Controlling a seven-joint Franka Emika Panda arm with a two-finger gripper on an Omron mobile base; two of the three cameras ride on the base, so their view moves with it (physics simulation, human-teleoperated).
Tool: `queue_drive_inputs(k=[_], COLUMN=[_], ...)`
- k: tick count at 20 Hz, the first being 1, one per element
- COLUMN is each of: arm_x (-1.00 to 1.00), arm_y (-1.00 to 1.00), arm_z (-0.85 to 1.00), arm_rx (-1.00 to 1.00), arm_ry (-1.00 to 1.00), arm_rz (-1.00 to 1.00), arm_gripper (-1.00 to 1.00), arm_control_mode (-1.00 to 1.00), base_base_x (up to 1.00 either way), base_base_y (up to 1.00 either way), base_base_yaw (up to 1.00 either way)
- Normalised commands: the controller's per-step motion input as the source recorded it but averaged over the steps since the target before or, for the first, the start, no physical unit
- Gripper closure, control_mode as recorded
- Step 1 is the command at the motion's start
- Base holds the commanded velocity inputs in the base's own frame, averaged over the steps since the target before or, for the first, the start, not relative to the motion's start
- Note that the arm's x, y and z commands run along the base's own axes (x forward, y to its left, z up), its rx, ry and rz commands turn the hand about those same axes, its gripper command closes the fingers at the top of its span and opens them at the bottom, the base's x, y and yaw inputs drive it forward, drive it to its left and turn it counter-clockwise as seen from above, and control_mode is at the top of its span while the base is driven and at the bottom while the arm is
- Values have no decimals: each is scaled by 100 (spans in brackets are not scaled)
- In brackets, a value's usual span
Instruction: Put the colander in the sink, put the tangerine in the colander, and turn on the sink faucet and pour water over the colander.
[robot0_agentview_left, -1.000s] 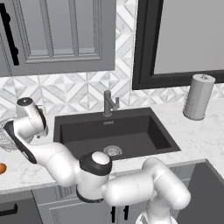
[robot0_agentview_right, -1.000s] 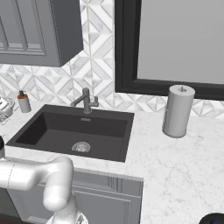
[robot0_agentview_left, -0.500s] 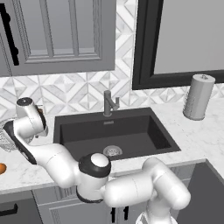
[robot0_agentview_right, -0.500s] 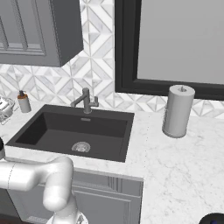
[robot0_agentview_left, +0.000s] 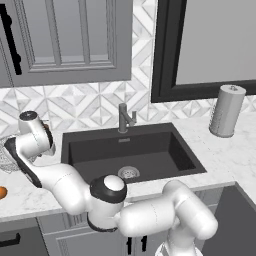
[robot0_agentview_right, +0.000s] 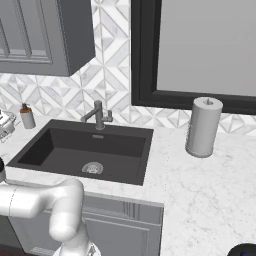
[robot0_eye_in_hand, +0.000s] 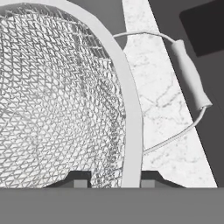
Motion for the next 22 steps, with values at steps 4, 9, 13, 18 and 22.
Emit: queue_drive_inputs(k=[4,9,13,18,22], arm_x=[-27,-56,-58,-56,-47], arm_y=[-15,-35,-51,-85,-100], arm_z=[7,19,19,19,25], arm_rx=[0,0,1,6,8], arm_ry=[0,-2,-3,-1,0], arm_rz=[-1,-9,-17,-18,-12], arm_gripper=[100,100,100,100,100], arm_control_mode=[-100,-100,-100,-100,-100], base_base_x=[0,0,0,0,0], base_base_y=[0,0,0,0,0], base_base_yaw=[0,0,0,0,0])
